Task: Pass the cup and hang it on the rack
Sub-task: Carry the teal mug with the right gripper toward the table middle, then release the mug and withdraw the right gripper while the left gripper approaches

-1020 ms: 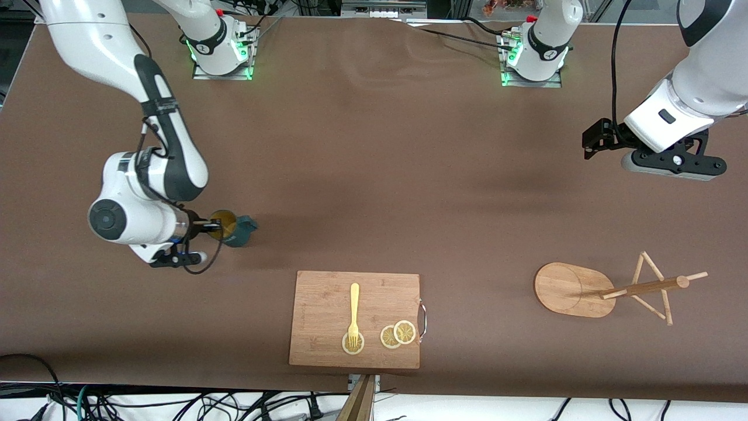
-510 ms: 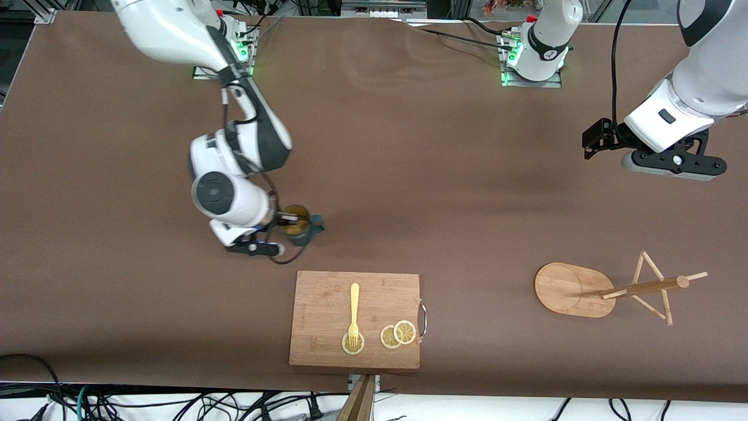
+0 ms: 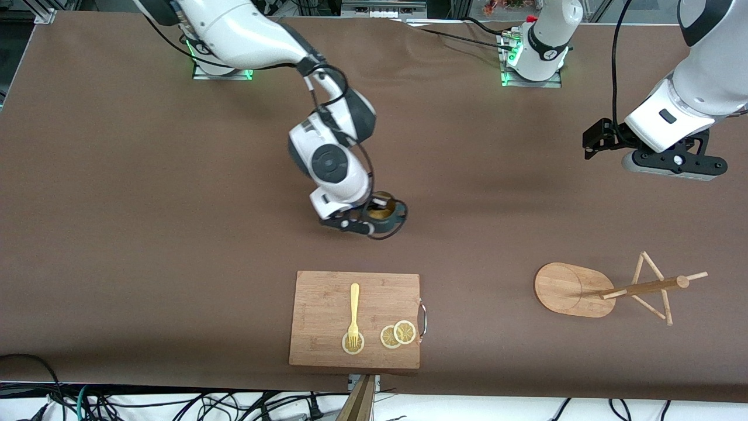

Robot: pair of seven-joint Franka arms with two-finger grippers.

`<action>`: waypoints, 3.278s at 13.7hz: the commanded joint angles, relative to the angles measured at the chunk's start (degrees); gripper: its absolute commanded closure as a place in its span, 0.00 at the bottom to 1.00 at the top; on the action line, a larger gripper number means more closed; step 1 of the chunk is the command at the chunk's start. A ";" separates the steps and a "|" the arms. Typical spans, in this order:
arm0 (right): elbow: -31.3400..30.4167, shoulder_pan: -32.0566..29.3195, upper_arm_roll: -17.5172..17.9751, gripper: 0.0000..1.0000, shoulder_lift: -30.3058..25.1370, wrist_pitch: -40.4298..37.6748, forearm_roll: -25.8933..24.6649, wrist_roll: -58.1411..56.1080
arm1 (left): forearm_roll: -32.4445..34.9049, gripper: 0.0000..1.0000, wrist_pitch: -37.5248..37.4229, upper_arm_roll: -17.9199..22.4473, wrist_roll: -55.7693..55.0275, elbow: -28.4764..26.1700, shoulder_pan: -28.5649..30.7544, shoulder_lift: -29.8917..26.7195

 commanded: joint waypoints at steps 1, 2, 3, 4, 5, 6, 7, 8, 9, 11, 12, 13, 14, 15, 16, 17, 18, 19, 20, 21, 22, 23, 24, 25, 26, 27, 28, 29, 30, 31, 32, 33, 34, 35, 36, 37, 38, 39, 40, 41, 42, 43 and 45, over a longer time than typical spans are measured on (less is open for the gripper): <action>2.90 3.18 -0.23 1.00 2.82 2.58 0.12 2.74 | 1.44 0.00 -0.28 0.07 0.96 0.53 -0.20 -0.14; 2.81 4.41 -0.32 1.00 3.17 3.11 0.12 3.36 | 1.44 0.00 -0.28 -0.02 0.96 0.53 -0.20 -0.14; 2.81 5.04 -0.32 1.00 3.35 3.02 0.03 4.32 | 1.44 0.00 -0.28 0.07 0.96 0.53 -0.20 -0.14; 2.72 5.82 -0.32 1.00 3.35 2.59 0.03 5.20 | 1.44 0.00 -0.28 0.07 1.05 0.53 -0.20 -0.14; 2.64 6.01 -0.32 1.00 3.35 2.06 0.12 5.73 | 1.44 0.00 -0.28 0.07 1.05 0.53 -0.20 -0.14; 2.64 6.10 -0.32 1.00 3.35 1.10 0.21 5.82 | 1.44 0.00 -0.19 0.07 1.05 0.53 -0.20 -0.14; 2.64 6.10 -0.32 1.00 3.18 0.74 0.29 5.83 | 1.44 0.00 -0.28 0.07 1.05 0.53 -0.20 -0.14; 2.64 6.01 -0.32 1.00 3.09 0.65 0.47 5.91 | 1.44 0.00 -0.28 -0.02 1.05 0.53 -0.20 -0.14; 2.72 6.01 -0.23 1.00 2.74 -0.48 0.56 5.91 | 1.44 0.00 -0.19 -0.02 1.05 0.53 -0.20 -0.14; 2.90 6.01 -0.05 1.00 2.47 -4.70 0.30 7.92 | 1.09 0.00 -0.28 0.15 1.14 0.53 -0.11 -0.14; 2.81 6.18 -0.05 1.00 2.21 -4.80 0.38 8.11 | 1.00 0.00 -0.19 0.16 1.31 0.53 -0.02 -0.06; 2.81 6.45 -0.05 1.00 2.30 -4.80 0.38 8.20 | 1.00 0.00 -0.19 0.16 1.40 0.53 -0.02 -0.06; 2.72 6.97 -0.14 1.00 2.30 -4.80 0.21 8.29 | 0.91 0.00 -0.28 0.16 1.49 0.44 -0.02 -0.06; 2.72 6.98 -0.14 1.00 2.38 -4.80 0.12 8.29 | 1.00 0.00 -0.19 0.16 1.58 0.53 -0.02 -0.06; 2.81 6.98 -0.14 0.85 2.30 -4.80 -0.23 7.68 | 1.09 0.00 -0.19 0.16 1.49 0.44 -0.11 -0.06; 2.81 6.98 -0.23 0.68 2.21 -4.80 -0.41 7.41 | 1.09 0.00 -0.28 0.16 1.58 0.44 -0.11 -0.06; 2.81 6.89 -0.23 0.62 1.69 -4.80 -0.41 7.41 | 1.17 0.00 -0.28 0.16 1.49 0.44 -0.11 0.03; 2.81 6.89 -0.23 0.50 0.72 -4.80 -0.41 7.76 | 1.26 0.00 -0.28 0.16 1.49 0.44 -0.20 -0.05; 2.81 6.89 -0.32 0.31 -0.07 -4.80 -0.41 7.85 | 1.26 0.00 -0.28 0.07 1.40 0.44 -0.29 -0.06; 2.81 6.80 -0.32 0.06 -1.12 -4.80 -0.32 7.76 | 1.26 0.00 -0.28 0.07 1.23 0.44 -0.29 0.03; 2.81 6.63 -0.49 0.00 -2.18 -4.80 -0.32 7.50 | 1.17 0.00 -0.37 -0.02 1.05 0.44 -0.37 -0.05; 2.81 6.45 -0.75 0.00 -3.58 -4.89 -0.15 7.32 | 1.09 0.00 -0.37 -0.02 1.23 0.44 -0.38 0.03; 2.72 5.84 -0.93 0.00 -5.07 -5.41 -0.32 7.15 | 0.91 0.00 -0.63 -0.19 1.23 0.44 -0.38 0.21; 2.72 4.18 -1.98 0.00 -6.74 -7.33 -0.49 6.53 | 0.82 0.00 -1.67 -0.98 1.23 0.44 -0.38 0.47; 2.55 2.42 -2.77 0.00 -8.76 -9.52 -0.50 4.09 | 0.65 0.00 -2.47 -1.16 1.49 0.44 -0.29 0.56; 2.55 0.14 -3.82 0.00 -10.69 -12.85 -0.15 1.20 | 0.65 0.00 -2.65 -1.25 1.40 0.44 -0.46 0.82; 2.55 -1.97 -4.88 0.00 -12.71 -16.45 -0.23 -0.14 | 0.65 0.00 -2.83 -1.34 1.49 0.44 -0.46 1.00; 2.46 -3.99 -6.71 0.00 -15.08 -19.53 -0.49 -1.02 | 0.04 0.00 -3.61 -1.34 1.49 0.44 -0.55 1.09; 2.37 -5.49 -8.30 0.00 -17.11 -22.96 -0.50 -3.99 | -1.19 0.00 -4.23 -1.34 1.49 0.44 -0.55 1.09; 1.94 -6.55 -10.40 0.00 -19.56 -26.47 -0.23 -9.59 | -1.98 0.00 -4.67 -1.34 1.75 0.27 -0.90 1.17; 1.41 -7.08 -13.38 0.00 -21.59 -29.38 -0.06 -15.21 | -2.34 0.00 -4.93 -1.77 2.54 0.26 -2.47 1.44; -0.16 -7.26 -16.54 0.00 -24.22 -31.32 0.12 -20.66 | -2.43 0.00 -5.46 -1.95 3.94 0.26 -3.96 1.87; -1.83 -7.26 -19.79 0.00 -27.03 -32.56 0.29 -25.76 | -2.43 0.00 -5.55 -2.04 5.00 0.26 -5.63 2.23; -3.67 -7.26 -22.44 0.00 -29.67 -34.05 0.38 -29.56 | -2.43 0.00 -5.55 -2.04 5.79 0.26 -7.65 2.66; -5.61 -7.26 -24.81 0.00 -32.39 -35.28 0.38 -32.38 | -2.43 0.00 -5.55 -2.04 6.75 0.26 -8.89 3.10; -7.98 -7.26 -26.66 0.00 -35.29 -36.08 0.38 -34.23 | -2.43 0.00 -5.55 -2.04 8.33 0.00 -9.60 3.63; -10.78 -7.26 -27.81 0.00 -38.02 -36.26 -0.23 -35.73 | -2.52 0.00 -5.55 -2.04 10.26 0.00 -10.39 4.77; -14.38 -7.26 -28.96 0.00 -41.00 -35.83 -0.58 -37.05 | -2.95 0.00 -5.29 -2.04 12.37 0.09 -10.74 6.26; -17.20 -7.26 -29.75 0.00 -43.38 -35.48 -0.76 -38.11 | -4.52 0.00 -4.85 -2.04 14.65 0.09 -11.27 7.75; -18.71 -7.26 -30.54 0.00 -45.15 -34.86 -1.72 -40.47 | -6.19 0.00 -4.33 -2.04 17.11 0.18 -11.71 8.98; -18.29 -7.26 -30.90 0.00 -45.43 -35.47 -2.60 -43.63 | -6.90 0.00 -2.75 -2.13 20.09 0.26 -12.24 10.13; -17.33 -7.35 -30.99 0.00 -45.08 -36.52 -2.87 -45.31 | -7.17 0.00 -1.26 -2.04 23.78 0.18 -13.63 10.75; -15.39 -7.35 -32.30 0.00 -45.08 -37.32 -5.05 -46.72 | -7.26 0.00 1.21 -2.04 31.25 0.18 -14.44 12.86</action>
